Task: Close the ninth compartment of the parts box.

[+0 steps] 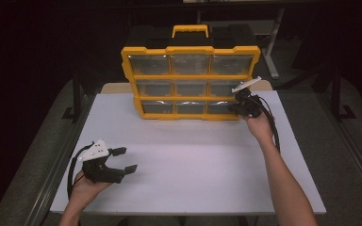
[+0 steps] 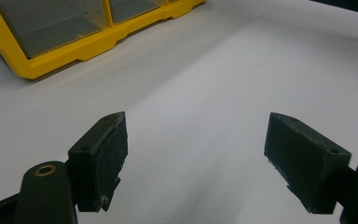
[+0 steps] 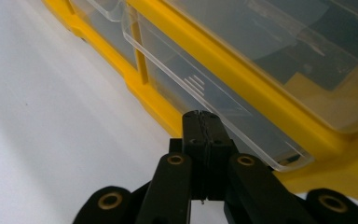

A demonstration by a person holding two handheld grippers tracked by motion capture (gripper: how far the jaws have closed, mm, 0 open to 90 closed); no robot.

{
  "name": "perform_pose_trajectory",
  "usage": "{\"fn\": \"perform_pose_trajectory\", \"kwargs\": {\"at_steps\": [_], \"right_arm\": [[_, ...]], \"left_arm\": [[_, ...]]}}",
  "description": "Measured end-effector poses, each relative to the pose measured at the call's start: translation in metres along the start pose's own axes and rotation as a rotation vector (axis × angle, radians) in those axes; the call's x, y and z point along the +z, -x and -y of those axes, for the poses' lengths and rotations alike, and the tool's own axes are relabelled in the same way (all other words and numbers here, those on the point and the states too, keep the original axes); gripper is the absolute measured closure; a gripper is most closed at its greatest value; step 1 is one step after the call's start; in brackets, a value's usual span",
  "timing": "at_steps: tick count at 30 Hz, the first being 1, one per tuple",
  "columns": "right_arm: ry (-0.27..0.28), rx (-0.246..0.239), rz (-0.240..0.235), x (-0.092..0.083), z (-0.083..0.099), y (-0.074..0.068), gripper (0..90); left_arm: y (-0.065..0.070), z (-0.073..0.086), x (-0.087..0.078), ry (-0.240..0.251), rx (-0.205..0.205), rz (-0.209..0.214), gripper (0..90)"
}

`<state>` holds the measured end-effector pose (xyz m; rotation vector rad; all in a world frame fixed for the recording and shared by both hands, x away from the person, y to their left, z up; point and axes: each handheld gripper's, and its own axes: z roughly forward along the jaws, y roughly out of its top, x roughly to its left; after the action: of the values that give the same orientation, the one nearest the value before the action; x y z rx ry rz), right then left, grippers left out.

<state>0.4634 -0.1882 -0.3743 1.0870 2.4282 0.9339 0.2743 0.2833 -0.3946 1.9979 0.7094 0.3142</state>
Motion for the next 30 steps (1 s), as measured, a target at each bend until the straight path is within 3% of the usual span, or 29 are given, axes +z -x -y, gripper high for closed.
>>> {"fn": "perform_pose_trajectory", "kwargs": {"at_steps": [7, 19, 30], "right_arm": [[0.029, 0.062, -0.069, -0.004, 0.005, 0.0, 81.0], [0.067, 0.117, -0.194, -0.012, 0.017, -0.009, 64.0], [0.101, 0.109, -0.231, -0.02, 0.032, -0.019, 55.6]], "left_arm": [[0.0, 0.0, 0.001, -0.005, -0.008, 0.001, 21.2], [-0.001, 0.002, 0.001, -0.019, -0.004, -0.001, 20.6], [-0.002, 0.005, 0.003, -0.028, -0.008, -0.001, 20.2]]}}
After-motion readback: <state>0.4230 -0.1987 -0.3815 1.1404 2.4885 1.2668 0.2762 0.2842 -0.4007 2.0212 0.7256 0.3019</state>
